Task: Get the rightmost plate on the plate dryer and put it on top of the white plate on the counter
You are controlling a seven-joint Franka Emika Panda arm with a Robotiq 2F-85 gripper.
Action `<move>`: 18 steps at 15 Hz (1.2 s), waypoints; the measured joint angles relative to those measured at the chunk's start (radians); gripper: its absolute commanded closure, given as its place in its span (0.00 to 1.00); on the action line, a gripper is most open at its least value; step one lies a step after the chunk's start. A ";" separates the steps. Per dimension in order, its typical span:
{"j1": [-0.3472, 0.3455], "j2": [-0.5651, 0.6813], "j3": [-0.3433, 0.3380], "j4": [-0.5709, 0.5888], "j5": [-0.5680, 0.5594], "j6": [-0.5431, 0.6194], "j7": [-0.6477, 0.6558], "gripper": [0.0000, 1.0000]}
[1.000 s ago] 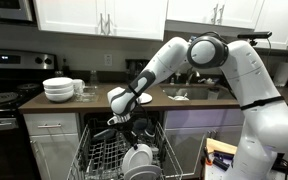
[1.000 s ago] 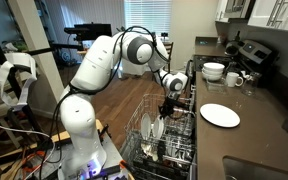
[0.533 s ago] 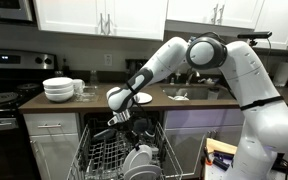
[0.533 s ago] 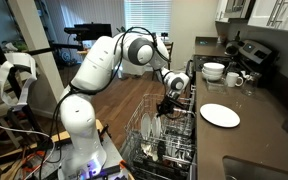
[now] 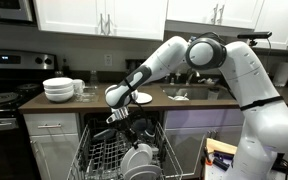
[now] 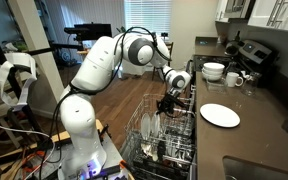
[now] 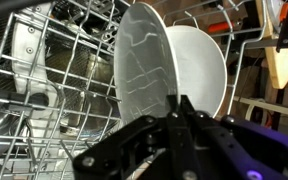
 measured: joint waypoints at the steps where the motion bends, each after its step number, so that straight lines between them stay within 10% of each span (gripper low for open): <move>1: 0.000 -0.001 0.000 0.004 0.002 -0.009 0.019 0.98; 18: 0.099 -0.176 0.029 -0.063 -0.006 -0.026 0.375 0.98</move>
